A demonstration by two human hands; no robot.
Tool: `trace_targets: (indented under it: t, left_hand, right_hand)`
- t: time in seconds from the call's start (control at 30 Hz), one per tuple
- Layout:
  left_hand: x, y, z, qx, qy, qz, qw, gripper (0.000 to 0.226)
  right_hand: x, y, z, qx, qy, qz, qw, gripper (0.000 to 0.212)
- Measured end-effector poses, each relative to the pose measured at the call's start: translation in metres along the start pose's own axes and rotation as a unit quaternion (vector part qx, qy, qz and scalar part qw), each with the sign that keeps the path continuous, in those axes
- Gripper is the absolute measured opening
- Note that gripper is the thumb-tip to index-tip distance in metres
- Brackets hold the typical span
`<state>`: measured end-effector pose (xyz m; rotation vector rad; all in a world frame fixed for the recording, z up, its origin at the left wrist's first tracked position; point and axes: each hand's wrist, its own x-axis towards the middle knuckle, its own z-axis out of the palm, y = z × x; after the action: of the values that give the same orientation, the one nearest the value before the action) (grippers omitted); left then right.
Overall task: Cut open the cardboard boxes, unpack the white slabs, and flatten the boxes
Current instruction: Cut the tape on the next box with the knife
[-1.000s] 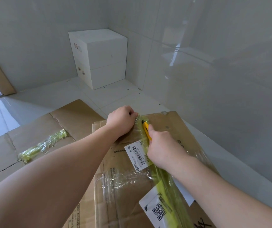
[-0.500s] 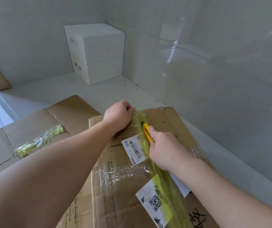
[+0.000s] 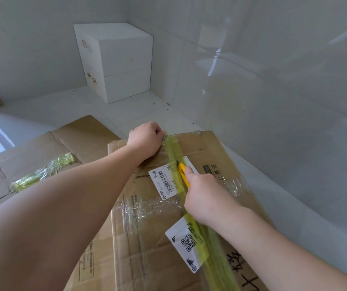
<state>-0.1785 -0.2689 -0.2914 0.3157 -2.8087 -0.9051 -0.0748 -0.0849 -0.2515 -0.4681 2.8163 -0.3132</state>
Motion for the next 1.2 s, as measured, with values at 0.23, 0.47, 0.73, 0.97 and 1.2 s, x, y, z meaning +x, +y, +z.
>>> trace_targets:
  t: [0.23,0.47,0.73,0.97,1.2]
  left_hand:
    - [-0.009,0.002,-0.003,0.042,-0.021,0.108,0.993,0.019]
    - [-0.034,-0.005,-0.021,0.103,-0.023,0.263,0.959,0.056]
    - [-0.037,0.015,-0.019,0.120,-0.212,0.297,0.923,0.048]
    - [-0.036,0.019,-0.020,0.161,-0.222,0.284,0.919,0.052]
    - [-0.047,0.019,-0.022,0.205,-0.213,0.297,0.908,0.055]
  right_hand:
    - [-0.019,0.002,0.005,0.004,-0.015,0.006,1.000,0.077]
    - [-0.021,0.000,0.004,-0.004,-0.015,0.008,1.000,0.076]
    - [-0.024,0.000,0.004,0.003,-0.019,0.017,1.000,0.076]
    - [-0.039,0.003,0.007,-0.027,-0.031,0.028,0.999,0.078]
    - [-0.065,0.007,0.009,-0.023,-0.040,0.026,0.999,0.075]
